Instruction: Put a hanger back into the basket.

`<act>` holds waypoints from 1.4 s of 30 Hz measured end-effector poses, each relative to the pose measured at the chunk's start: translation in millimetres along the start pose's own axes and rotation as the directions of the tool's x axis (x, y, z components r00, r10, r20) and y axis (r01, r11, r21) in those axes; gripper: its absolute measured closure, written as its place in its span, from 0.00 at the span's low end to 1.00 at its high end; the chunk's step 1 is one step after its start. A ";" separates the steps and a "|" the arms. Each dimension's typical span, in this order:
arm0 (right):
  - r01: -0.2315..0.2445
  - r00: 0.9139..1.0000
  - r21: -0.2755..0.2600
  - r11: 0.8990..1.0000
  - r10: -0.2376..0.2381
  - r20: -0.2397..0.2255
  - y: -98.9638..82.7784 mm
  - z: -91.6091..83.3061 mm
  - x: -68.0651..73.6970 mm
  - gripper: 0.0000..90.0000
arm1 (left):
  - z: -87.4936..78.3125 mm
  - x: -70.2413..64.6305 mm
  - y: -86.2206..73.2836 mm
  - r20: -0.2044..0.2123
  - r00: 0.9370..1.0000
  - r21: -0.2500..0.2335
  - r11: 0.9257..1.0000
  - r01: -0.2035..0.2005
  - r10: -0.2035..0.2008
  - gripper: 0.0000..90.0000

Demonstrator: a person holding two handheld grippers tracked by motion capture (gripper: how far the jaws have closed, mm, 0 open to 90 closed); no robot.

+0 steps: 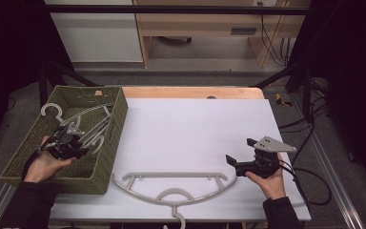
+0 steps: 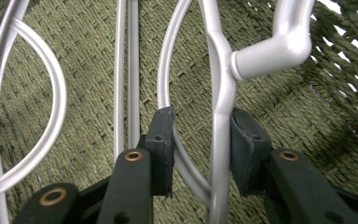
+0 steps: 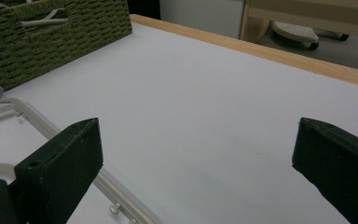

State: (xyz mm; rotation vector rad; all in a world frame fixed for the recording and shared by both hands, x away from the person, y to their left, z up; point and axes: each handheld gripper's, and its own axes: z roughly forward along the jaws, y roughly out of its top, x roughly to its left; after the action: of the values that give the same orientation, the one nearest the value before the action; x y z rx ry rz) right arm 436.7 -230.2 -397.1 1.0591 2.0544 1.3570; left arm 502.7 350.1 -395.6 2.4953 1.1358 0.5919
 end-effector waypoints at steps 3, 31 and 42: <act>0.000 1.000 0.002 1.000 0.000 0.001 -0.1 0.1 0.1 0.02 | -8.4 0.1 2.2 0.009 1.000 -0.017 1.000 -0.001 0.001 0.90; -0.004 1.000 0.003 1.000 0.004 -0.001 -0.5 0.0 -0.4 0.02 | -25.5 75.0 -19.6 -0.177 0.903 -0.186 0.914 0.360 -0.392 0.68; -0.011 1.000 -0.010 1.000 0.011 0.003 0.8 -2.9 -1.3 0.02 | -69.1 31.5 -13.3 -0.084 0.947 -0.426 0.870 0.248 -0.311 0.46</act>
State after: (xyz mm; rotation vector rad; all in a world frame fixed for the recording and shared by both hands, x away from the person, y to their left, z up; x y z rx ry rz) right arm 435.7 -232.7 -395.3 1.0693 2.0410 1.3688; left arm 478.6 391.6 -335.2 1.9131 1.2486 0.8458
